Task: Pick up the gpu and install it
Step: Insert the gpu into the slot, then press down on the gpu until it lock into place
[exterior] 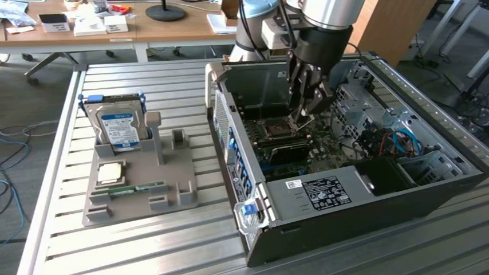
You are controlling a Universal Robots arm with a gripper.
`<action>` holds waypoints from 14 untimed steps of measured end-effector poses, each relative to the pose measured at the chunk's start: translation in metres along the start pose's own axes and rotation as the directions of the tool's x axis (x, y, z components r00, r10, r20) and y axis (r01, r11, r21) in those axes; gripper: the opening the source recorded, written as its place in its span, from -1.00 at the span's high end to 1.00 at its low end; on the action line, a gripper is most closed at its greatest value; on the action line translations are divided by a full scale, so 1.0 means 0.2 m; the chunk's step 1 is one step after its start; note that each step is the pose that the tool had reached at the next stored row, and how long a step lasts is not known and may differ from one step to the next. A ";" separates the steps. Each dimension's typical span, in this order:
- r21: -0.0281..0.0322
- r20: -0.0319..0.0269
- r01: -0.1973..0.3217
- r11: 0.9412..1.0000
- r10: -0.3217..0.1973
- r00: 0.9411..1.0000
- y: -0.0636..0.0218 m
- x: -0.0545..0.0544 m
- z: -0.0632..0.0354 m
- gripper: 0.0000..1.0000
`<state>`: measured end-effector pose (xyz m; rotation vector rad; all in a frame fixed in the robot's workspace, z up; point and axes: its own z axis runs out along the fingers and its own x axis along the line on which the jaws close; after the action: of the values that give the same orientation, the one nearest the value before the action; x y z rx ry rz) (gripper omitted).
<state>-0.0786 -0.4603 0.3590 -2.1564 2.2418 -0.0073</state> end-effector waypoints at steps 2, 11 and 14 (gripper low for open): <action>0.000 0.000 0.000 1.000 0.000 1.000 -0.001 0.00 -0.021 0.08; 0.000 0.000 0.000 1.000 0.000 1.000 -0.001 0.00 -0.028 0.08; 0.000 0.000 0.000 1.000 0.000 1.000 -0.001 0.00 -0.028 0.08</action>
<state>-0.0786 -0.4603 0.3647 -2.1564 2.2417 -0.0073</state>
